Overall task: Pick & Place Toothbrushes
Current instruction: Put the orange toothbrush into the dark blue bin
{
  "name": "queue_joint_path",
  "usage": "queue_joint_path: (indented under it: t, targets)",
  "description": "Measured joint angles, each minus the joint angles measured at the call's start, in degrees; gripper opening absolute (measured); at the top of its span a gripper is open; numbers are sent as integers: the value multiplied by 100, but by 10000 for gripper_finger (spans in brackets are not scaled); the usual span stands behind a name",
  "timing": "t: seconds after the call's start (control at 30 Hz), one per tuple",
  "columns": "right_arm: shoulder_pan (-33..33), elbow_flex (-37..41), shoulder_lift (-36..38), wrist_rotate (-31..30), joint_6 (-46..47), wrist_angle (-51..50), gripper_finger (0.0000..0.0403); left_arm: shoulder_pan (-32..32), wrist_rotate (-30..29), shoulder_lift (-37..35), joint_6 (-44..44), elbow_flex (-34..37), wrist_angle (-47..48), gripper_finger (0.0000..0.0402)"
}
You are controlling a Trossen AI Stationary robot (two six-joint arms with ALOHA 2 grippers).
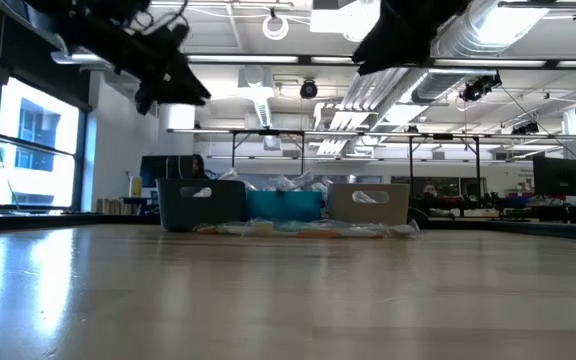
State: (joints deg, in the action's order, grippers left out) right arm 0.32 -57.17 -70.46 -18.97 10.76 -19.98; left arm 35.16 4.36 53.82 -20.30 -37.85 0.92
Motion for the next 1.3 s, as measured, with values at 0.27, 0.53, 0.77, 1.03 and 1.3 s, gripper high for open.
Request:
queue_joint_path:
  t: [0.27,0.53,0.77,1.03,1.3]
  targets:
    - [7,0,-37,158,7,-362,197,-679,-493,-1163,444,0,626,21]
    - [-4,-1,-82,227,-107,-330,176,-1411,-1132,-1881,611,0,909,5]
    - [78,-4,-363,456,-256,150,172,-1919,-1352,-2332,723,0,1180,5]
    - [157,-4,-1031,611,-1005,513,172,-2371,-1588,-2646,827,0,1305,5]
    - [157,-2,-2090,1036,-1108,386,172,-2590,-1611,-2682,849,0,1316,6]
